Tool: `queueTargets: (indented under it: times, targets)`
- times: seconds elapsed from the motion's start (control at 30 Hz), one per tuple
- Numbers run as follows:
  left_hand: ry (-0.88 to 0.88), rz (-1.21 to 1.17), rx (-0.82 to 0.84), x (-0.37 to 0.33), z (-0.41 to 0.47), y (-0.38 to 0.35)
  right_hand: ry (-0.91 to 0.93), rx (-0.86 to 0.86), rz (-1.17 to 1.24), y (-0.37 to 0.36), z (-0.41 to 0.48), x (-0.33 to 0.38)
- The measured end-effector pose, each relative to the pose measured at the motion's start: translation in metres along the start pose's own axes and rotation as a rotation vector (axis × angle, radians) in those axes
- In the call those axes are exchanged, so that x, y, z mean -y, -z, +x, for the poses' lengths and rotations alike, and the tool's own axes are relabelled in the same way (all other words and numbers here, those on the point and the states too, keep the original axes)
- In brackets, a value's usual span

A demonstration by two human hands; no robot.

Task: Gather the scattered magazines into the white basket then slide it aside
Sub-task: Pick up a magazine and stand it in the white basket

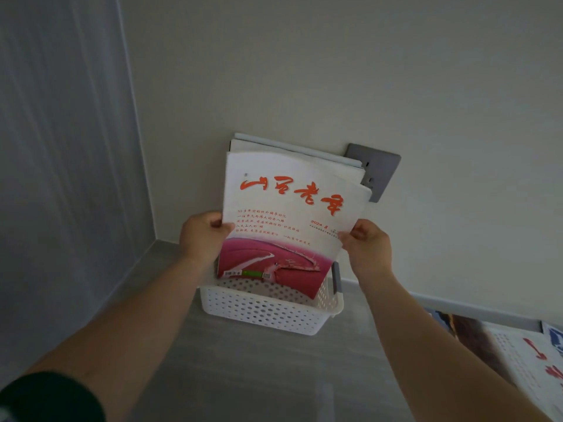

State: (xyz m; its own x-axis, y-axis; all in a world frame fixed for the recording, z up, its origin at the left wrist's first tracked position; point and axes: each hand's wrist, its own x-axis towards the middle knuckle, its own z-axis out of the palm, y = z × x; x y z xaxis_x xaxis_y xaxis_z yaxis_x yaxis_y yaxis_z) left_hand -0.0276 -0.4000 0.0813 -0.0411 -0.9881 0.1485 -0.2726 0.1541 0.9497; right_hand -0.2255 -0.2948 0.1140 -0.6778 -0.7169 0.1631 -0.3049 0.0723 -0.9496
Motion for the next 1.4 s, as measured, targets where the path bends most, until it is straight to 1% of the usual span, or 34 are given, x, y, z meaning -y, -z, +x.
queueTargets:
  times: [0.13,0.17,0.2,0.23,0.3,0.37,0.47,0.6,0.7,0.83,0.93,1.0,1.07,1.1,1.17,1.27,1.33,1.4]
  targets:
    - [-0.045,0.092,-0.173,0.004,0.013,-0.010,-0.002,-0.103,-0.046,-0.011,0.008,-0.005]
    - [-0.064,0.111,-0.184,0.005,0.016,-0.011,-0.017,-0.104,-0.022,-0.014,0.009,-0.006]
    - [-0.083,0.121,-0.158,0.005,0.020,-0.013,-0.038,-0.092,0.016,-0.018,0.009,-0.009]
    - [-0.108,0.100,-0.097,0.004,0.022,-0.016,-0.058,-0.072,0.047,-0.022,0.010,-0.011]
    - [-0.148,0.013,0.051,0.000,0.024,-0.024,-0.079,-0.011,0.072,-0.028,0.011,-0.013]
    - [-0.149,-0.067,0.119,-0.001,0.025,-0.031,-0.062,0.052,0.091,-0.034,0.012,-0.016]
    - [-0.149,-0.142,0.119,0.000,0.028,-0.036,-0.040,0.066,0.112,-0.037,0.012,-0.020]
    - [-0.179,-0.167,0.093,0.002,0.029,-0.038,-0.028,0.068,0.137,-0.037,0.012,-0.023]
    - [-0.158,-0.181,0.070,0.003,0.032,-0.038,-0.016,0.099,0.112,-0.039,0.013,-0.018]
    - [-0.148,-0.120,0.096,0.007,0.033,-0.035,-0.020,0.163,0.081,-0.033,0.017,-0.017]
    - [-0.087,-0.055,0.117,0.013,0.027,-0.029,-0.049,0.198,0.066,-0.024,0.016,-0.016]
    - [-0.047,0.023,0.058,0.015,0.018,-0.024,-0.063,0.172,0.044,-0.020,0.012,-0.018]
    - [-0.062,0.134,-0.027,0.015,0.001,-0.020,-0.090,0.115,0.019,-0.013,0.003,-0.021]
    - [-0.085,0.164,-0.042,0.015,-0.009,-0.018,-0.101,0.088,0.016,-0.009,-0.002,-0.023]
    - [-0.133,0.160,0.001,0.011,-0.034,-0.017,-0.112,0.040,0.022,0.004,-0.013,-0.027]
    - [-0.166,0.086,0.125,-0.004,-0.077,-0.021,-0.129,-0.005,0.054,0.032,-0.030,-0.034]
    - [-0.170,0.085,0.203,-0.016,-0.110,-0.030,-0.123,0.003,0.049,0.057,-0.042,-0.042]
    - [-0.158,0.104,0.293,-0.028,-0.143,-0.045,-0.103,0.040,-0.010,0.088,-0.054,-0.050]
